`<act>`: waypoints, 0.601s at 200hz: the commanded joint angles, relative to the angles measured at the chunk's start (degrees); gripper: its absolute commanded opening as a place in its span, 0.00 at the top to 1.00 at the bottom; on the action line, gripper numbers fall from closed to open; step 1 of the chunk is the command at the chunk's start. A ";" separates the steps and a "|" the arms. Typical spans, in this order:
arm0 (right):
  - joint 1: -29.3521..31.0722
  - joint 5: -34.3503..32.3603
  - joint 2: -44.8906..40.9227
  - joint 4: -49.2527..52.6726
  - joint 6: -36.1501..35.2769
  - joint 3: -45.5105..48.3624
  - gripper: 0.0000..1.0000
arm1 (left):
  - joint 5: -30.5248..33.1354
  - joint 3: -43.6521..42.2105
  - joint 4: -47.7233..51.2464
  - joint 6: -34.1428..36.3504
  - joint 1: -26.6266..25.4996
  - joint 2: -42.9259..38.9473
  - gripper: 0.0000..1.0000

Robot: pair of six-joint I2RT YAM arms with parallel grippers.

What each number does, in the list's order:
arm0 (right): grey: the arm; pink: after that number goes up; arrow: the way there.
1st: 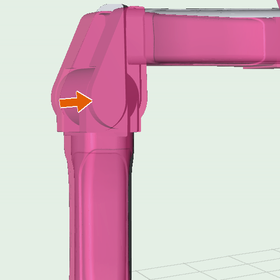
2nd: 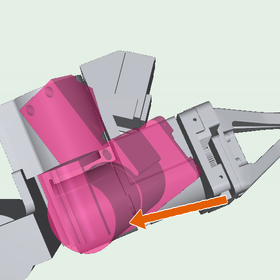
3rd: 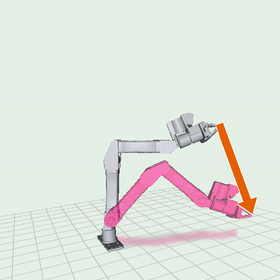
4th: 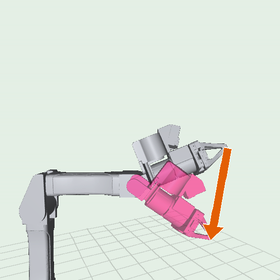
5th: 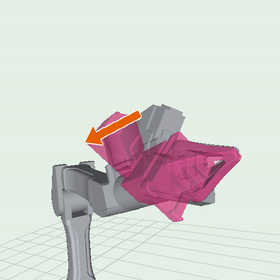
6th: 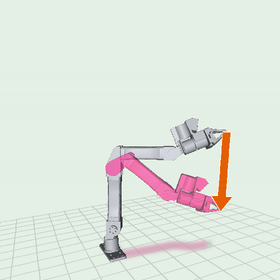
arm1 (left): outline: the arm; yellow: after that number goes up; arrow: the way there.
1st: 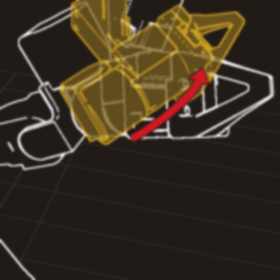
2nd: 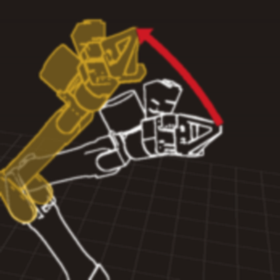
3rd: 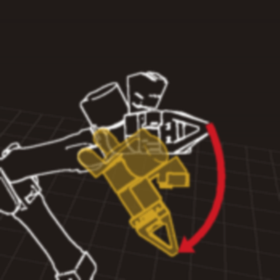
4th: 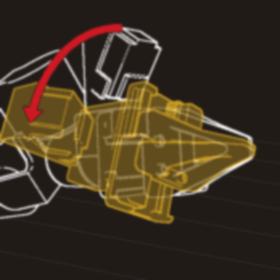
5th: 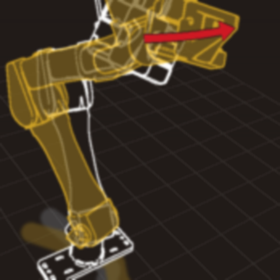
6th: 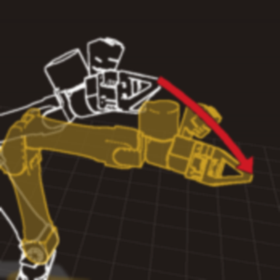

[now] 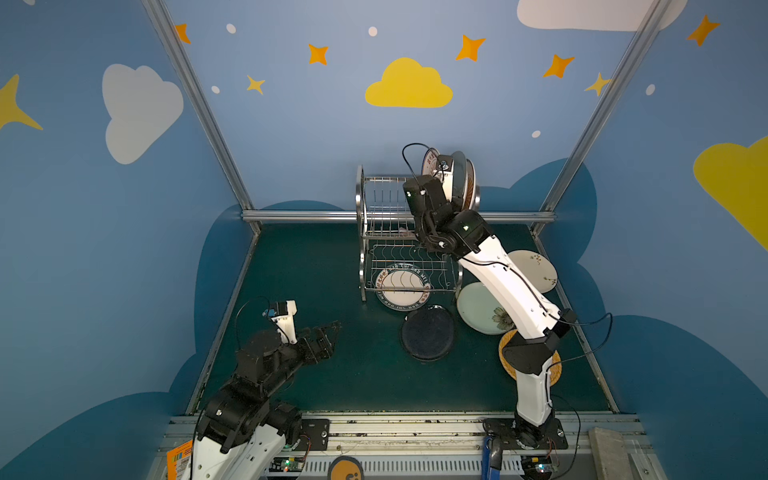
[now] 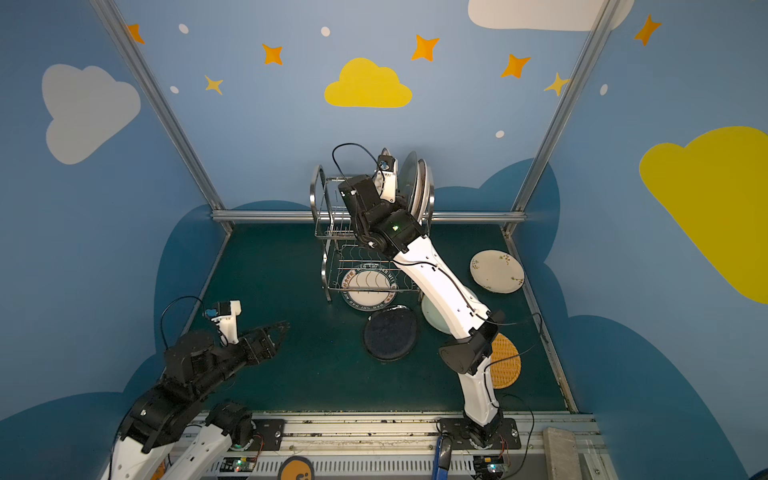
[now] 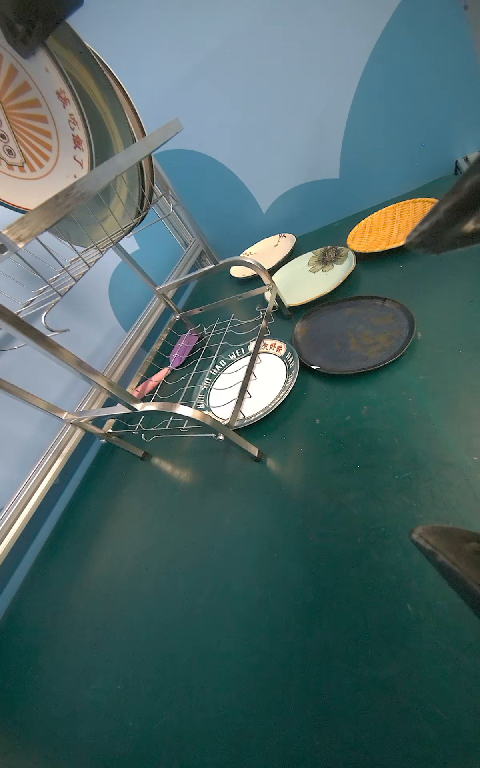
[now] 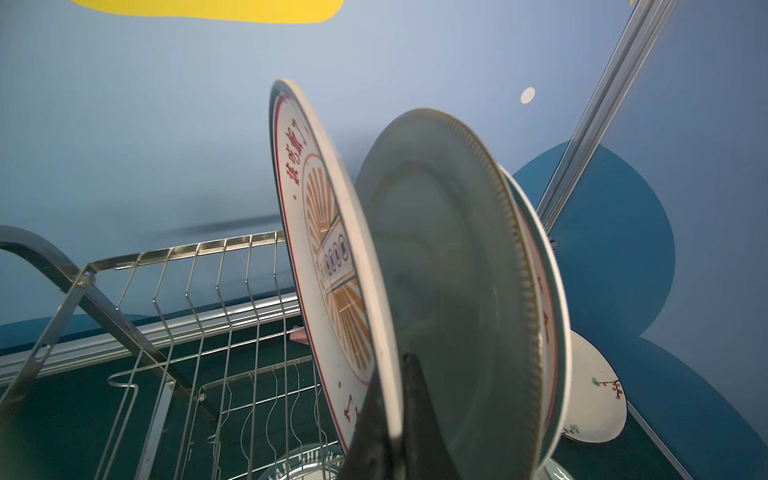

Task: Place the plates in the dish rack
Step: 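Lower the sunburst plate into the top-tier slot beside the pale green plate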

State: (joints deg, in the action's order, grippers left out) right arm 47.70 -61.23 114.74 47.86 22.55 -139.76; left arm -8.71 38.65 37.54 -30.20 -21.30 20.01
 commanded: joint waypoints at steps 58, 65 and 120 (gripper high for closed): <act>-1.57 -0.40 2.01 1.79 3.03 -2.77 1.00 | -3.04 -0.76 -2.15 1.26 2.37 0.91 0.00; -1.59 -0.93 2.21 2.03 3.11 -3.05 1.00 | -3.07 -0.75 -2.21 1.20 2.47 0.92 0.00; -1.66 -0.90 3.63 3.64 4.53 -3.67 1.00 | -4.65 -0.73 -2.38 1.24 2.77 0.84 0.00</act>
State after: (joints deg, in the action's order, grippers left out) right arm 46.22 -60.42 117.47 51.33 25.30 -141.51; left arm -11.77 38.59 36.21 -30.13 -18.76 20.60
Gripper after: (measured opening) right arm 0.051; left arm 0.996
